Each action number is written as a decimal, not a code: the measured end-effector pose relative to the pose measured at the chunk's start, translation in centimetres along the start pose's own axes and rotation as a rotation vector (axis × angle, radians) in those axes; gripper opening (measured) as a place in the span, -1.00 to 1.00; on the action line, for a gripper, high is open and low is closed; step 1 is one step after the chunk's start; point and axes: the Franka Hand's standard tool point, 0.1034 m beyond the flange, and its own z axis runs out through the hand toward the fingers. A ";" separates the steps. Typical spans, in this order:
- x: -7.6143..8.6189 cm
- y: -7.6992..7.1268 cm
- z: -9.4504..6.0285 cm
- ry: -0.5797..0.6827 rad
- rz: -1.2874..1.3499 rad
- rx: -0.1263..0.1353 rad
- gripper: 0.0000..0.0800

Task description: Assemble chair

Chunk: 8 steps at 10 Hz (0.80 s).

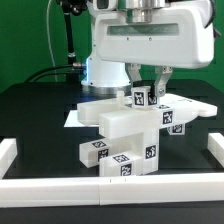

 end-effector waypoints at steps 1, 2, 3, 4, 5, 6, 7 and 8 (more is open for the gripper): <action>-0.1 0.0 0.0 0.000 -0.003 0.000 -0.29; -0.1 0.0 0.0 0.000 -0.018 0.000 -0.08; -0.1 0.0 0.0 0.000 -0.032 0.000 -0.08; -0.1 -0.1 0.1 0.010 -0.151 -0.010 0.37; -0.2 -0.4 0.2 0.020 -0.360 -0.023 0.58; -0.3 -0.3 0.2 0.014 -0.521 -0.028 0.61; -0.4 -0.3 0.3 0.013 -0.628 -0.032 0.61; -0.3 -0.3 0.3 0.013 -0.694 -0.032 0.62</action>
Offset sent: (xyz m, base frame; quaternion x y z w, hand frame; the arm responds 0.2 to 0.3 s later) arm 0.0000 0.0000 0.0000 0.0000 0.0000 0.0000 1.0000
